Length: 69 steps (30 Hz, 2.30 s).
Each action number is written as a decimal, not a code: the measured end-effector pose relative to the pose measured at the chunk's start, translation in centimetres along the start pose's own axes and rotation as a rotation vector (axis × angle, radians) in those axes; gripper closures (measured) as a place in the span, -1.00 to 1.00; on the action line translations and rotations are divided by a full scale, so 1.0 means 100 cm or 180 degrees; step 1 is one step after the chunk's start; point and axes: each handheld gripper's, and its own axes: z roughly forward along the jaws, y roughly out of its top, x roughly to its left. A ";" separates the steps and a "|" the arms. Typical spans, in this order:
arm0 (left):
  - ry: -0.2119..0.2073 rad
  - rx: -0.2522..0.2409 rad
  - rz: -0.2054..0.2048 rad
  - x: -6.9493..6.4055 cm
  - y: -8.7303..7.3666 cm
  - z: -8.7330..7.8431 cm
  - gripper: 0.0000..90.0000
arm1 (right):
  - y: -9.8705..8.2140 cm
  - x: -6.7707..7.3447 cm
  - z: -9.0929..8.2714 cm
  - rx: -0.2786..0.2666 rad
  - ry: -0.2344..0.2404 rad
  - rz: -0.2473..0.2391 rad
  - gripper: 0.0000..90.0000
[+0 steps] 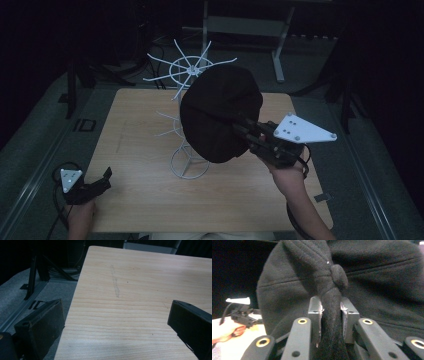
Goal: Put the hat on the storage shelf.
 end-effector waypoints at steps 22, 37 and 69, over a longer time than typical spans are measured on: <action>0.0004 0.0004 0.0008 0.000 0.000 0.000 -0.97 | -0.015 -0.003 -0.032 -0.0065 -0.0314 -0.0037 -0.27; 0.0009 -0.0006 0.0006 0.000 0.000 0.000 -0.97 | -0.082 -0.037 -0.056 0.0359 -0.0453 0.0154 -0.71; 0.0007 -0.0004 0.0013 0.000 0.000 0.000 -0.97 | -0.261 -0.102 -0.065 0.1230 -0.1313 0.0607 -0.69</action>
